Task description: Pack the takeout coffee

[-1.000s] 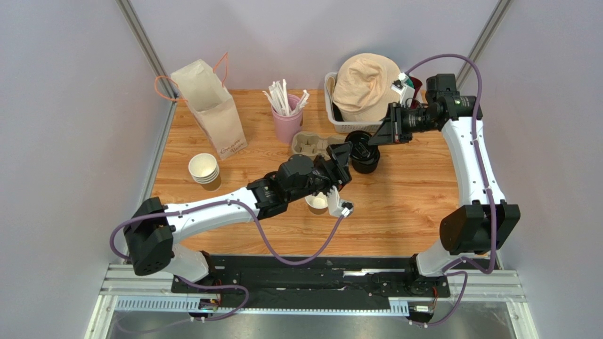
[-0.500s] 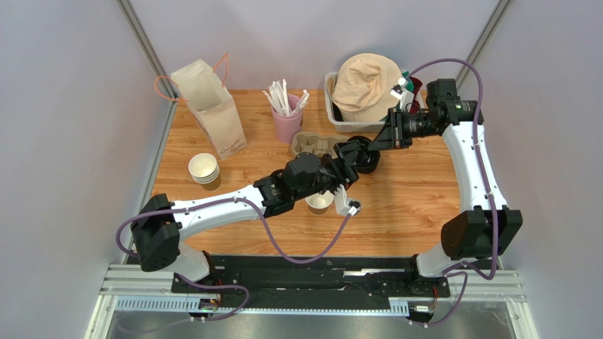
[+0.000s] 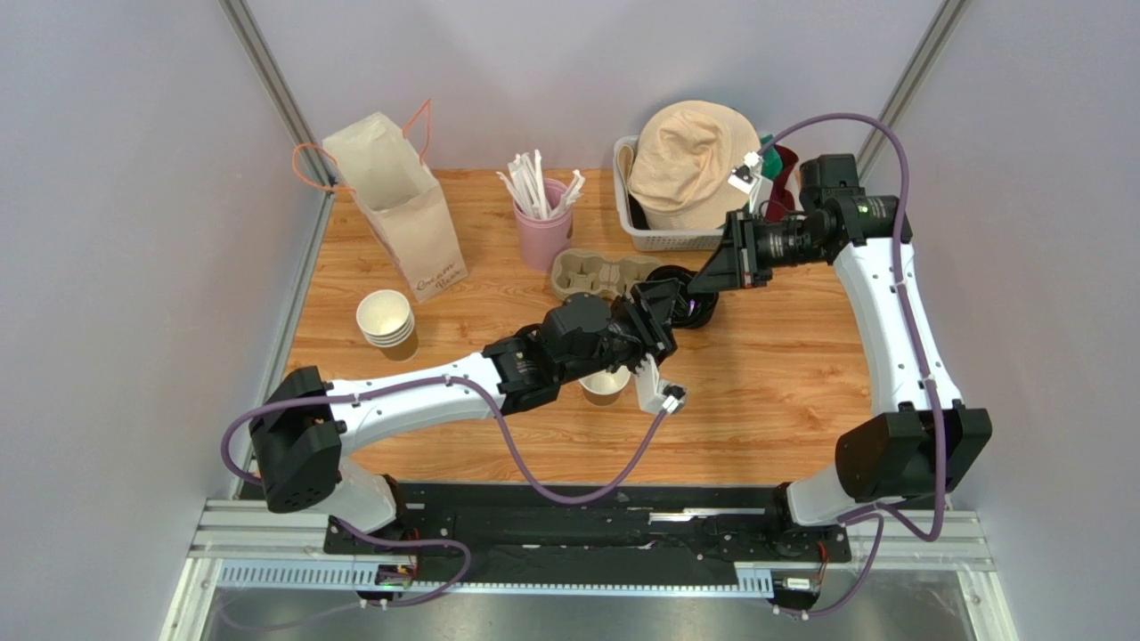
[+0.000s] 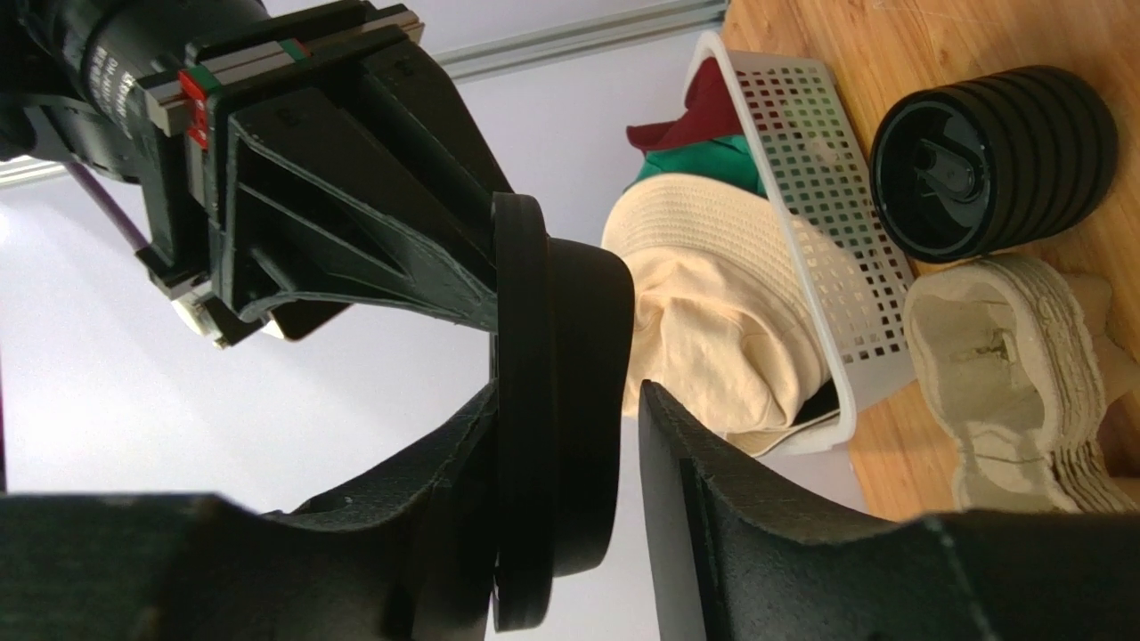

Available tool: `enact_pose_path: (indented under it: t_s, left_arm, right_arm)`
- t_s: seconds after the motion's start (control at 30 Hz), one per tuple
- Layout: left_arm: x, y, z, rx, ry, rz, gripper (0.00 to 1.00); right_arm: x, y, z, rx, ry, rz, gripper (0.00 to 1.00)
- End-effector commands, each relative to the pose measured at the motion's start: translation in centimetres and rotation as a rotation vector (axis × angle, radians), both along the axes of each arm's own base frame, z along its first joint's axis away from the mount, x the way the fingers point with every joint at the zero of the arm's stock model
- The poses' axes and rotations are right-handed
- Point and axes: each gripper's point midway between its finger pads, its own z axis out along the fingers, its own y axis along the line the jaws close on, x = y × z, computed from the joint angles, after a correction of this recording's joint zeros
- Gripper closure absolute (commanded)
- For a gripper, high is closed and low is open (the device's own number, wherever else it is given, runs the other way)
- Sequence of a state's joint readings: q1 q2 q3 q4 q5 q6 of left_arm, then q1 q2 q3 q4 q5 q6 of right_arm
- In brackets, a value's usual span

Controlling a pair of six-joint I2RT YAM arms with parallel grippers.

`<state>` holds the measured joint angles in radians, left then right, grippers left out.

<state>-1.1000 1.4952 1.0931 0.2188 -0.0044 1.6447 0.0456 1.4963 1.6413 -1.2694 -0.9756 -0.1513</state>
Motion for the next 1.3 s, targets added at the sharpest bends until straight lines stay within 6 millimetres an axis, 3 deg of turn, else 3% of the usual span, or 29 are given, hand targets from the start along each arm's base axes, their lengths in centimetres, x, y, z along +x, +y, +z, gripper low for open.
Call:
enact_pose_path:
  t_s: [0.0, 0.07, 0.27, 0.3, 0.37, 0.4, 0.43, 0.47, 0.5, 0.53, 0.67, 0.9, 0.93, 1.0, 1.07, 1.1, 1.13, 1.27]
  left_arm:
    - [-0.5, -0.9, 1.6, -0.041, -0.006, -0.029, 0.56]
    - [-0.5, -0.8, 1.8, -0.043, -0.008, -0.024, 0.60]
    - [-0.3, -0.3, 2.5, -0.055, 0.037, 0.020, 0.70]
    - [-0.2, 0.0, 1.8, -0.020, 0.074, 0.039, 0.70]
    - [0.2, 0.6, 3.7, -0.065, 0.154, 0.099, 0.72]
    - [0.1, 1.5, 1.7, 0.024, 0.229, 0.134, 0.73]
    - [0.3, 1.9, 3.3, -0.024, 0.290, 0.176, 0.75]
    - [0.2, 2.4, 3.3, -0.018, 0.332, 0.201, 0.75]
    - [-0.3, 3.3, 2.0, 0.011, 0.422, 0.237, 0.75]
    - [-0.5, 3.8, 3.5, -0.016, 0.452, 0.250, 0.75]
    - [-1.8, 6.0, 3.4, -0.031, 0.609, 0.327, 0.73]
    - [-3.4, 9.7, 3.3, -0.103, 0.845, 0.469, 0.72]
    - [-3.6, 9.7, 4.0, -0.131, 0.880, 0.464, 0.72]
    - [-2.8, 10.6, 3.4, -0.175, 0.989, 0.549, 0.71]
    - [-1.9, 11.2, 4.8, -0.244, 1.070, 0.581, 0.71]
    - [-1.8, 11.4, 3.9, -0.248, 1.146, 0.634, 0.71]
    - [-2.0, 11.0, 5.2, -0.279, 1.197, 0.600, 0.71]
    - [-0.9, 10.9, 5.9, -0.371, 1.349, 0.606, 0.71]
  right_arm:
    - [-1.1, 0.3, 0.9, 0.018, -0.045, 0.030, 0.88]
    - [-1.1, 0.3, 0.9, 0.016, -0.049, 0.031, 0.86]
    - [0.3, -1.1, 1.9, -0.084, -0.173, -0.022, 0.54]
    - [0.7, -1.8, 2.5, -0.099, -0.208, -0.048, 0.47]
    - [1.6, -2.8, 3.7, -0.140, -0.291, -0.083, 0.40]
    - [1.9, -3.9, 4.3, -0.168, -0.331, -0.118, 0.35]
    - [2.3, -4.6, 4.8, -0.189, -0.365, -0.139, 0.33]
    - [2.8, -5.1, 5.5, -0.207, -0.416, -0.159, 0.31]
    - [2.8, -6.1, 6.0, -0.237, -0.457, -0.194, 0.27]
    - [2.9, -6.5, 6.3, -0.250, -0.485, -0.209, 0.25]
    - [3.6, -8.1, 7.5, -0.321, -0.650, -0.289, 0.16]
    - [2.1, -8.5, 9.9, -0.332, -0.833, -0.339, 0.13]
    - [2.0, -8.3, 9.4, -0.324, -0.832, -0.336, 0.12]
    - [1.5, -7.8, 10.1, -0.300, -0.892, -0.328, 0.11]
    - [1.5, -7.6, 9.7, -0.283, -0.901, -0.322, 0.10]
    - [1.3, -7.1, 9.5, -0.265, -0.896, -0.302, 0.10]
    - [1.3, -6.9, 9.3, -0.255, -0.889, -0.294, 0.10]
    - [1.4, -5.5, 9.0, -0.210, -0.898, -0.253, 0.10]
